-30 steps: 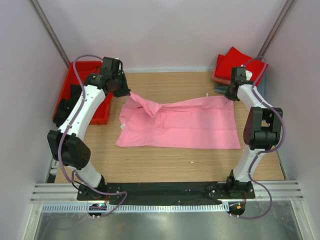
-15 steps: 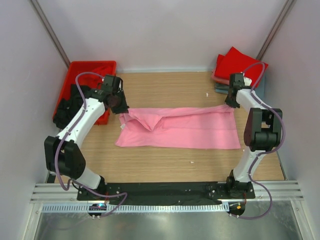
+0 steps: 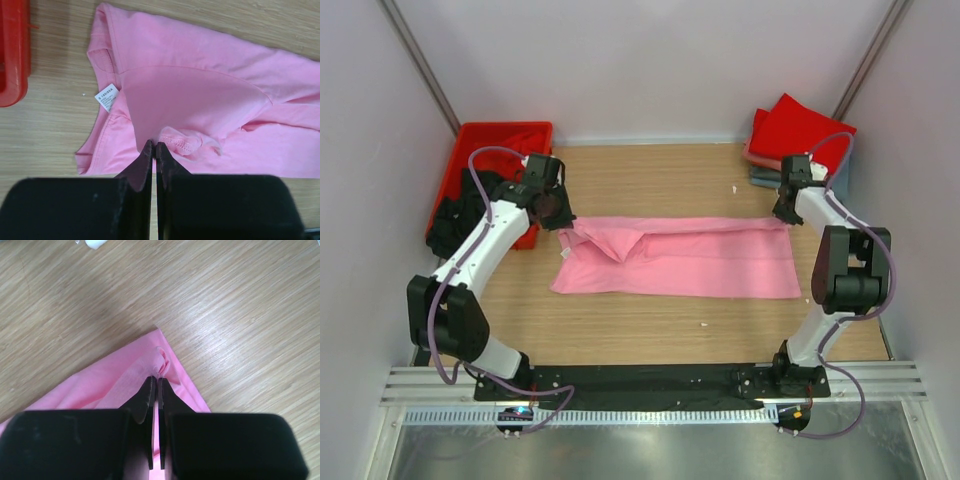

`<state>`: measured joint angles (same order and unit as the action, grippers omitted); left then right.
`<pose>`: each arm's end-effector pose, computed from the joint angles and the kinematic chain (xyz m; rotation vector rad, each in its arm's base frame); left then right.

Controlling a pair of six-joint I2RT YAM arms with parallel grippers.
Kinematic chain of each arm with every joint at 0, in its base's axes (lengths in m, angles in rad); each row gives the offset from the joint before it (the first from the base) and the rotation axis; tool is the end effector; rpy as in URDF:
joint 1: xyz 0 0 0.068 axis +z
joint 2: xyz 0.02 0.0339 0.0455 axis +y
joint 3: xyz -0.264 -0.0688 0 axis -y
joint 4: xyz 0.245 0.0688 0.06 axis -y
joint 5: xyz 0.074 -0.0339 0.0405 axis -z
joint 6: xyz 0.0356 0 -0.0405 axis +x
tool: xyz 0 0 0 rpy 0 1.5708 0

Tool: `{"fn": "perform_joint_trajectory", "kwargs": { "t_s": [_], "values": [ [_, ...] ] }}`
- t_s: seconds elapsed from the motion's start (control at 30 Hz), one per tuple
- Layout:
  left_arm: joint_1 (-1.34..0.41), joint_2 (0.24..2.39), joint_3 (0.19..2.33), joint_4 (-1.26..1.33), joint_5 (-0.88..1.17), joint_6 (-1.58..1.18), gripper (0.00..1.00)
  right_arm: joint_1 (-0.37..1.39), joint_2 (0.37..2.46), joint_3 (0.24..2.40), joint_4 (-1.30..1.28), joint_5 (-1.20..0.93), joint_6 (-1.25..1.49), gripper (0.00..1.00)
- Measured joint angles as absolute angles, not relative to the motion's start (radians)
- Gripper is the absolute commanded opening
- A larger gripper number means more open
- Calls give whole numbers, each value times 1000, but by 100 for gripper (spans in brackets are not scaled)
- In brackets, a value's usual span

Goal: Fold and stack the t-shirts
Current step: Fold the tshirt

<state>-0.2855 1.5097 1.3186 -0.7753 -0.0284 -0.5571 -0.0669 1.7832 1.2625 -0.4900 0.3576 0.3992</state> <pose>0.3055 -0.0886 0.2992 -0.3583 2.5381 -0.2936 0.3734 -0.0375 0.2108 0.7080 2.4166 -0.3286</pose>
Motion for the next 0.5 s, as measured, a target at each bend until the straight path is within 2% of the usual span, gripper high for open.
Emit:
{"fn": "perform_joint_trajectory", "kwargs": {
  "t_s": [0.5],
  "values": [
    [-286, 1465, 1295, -785, -72, -542, 0, -70, 1752, 1133, -478, 391, 430, 2]
  ]
}}
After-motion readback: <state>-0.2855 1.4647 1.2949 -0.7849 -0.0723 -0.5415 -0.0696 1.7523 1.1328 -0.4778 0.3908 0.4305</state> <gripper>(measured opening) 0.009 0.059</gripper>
